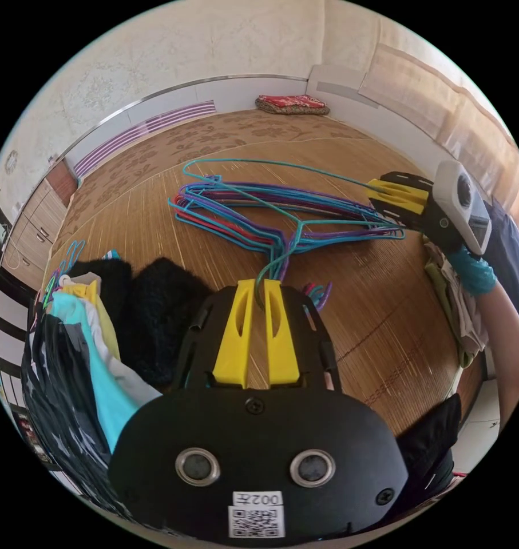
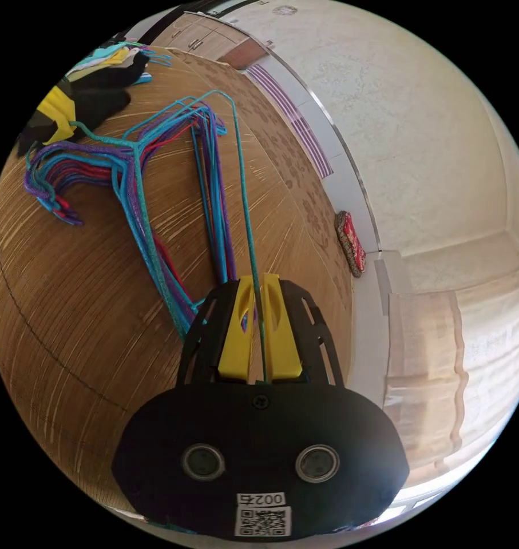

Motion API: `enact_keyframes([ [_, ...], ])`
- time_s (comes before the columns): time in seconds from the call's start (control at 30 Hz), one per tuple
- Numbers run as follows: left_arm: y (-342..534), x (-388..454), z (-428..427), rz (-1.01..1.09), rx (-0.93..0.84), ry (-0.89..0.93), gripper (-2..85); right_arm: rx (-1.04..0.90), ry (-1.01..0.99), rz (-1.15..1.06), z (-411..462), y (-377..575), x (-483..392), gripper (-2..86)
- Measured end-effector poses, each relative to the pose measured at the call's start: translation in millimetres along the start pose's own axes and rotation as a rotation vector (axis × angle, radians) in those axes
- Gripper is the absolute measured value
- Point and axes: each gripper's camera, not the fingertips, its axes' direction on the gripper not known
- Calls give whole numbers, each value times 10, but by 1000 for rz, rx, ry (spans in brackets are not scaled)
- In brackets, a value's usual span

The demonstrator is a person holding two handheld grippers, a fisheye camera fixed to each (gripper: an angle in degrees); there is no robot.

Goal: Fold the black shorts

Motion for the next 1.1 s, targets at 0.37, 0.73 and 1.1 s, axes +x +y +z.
enact_keyframes([
  [0.37, -210, 126, 40, 36, 25, 40, -7, 60, -105, 83, 159, -95, 140, 65],
  [0.73, -311, 47, 294, 9, 1, 40, 57, 194, -514, 148, 299, 84, 263, 127],
  [1.1, -237, 31, 451, 65, -68, -1, 6, 96, -521, -2, 492, -29, 110, 71],
])
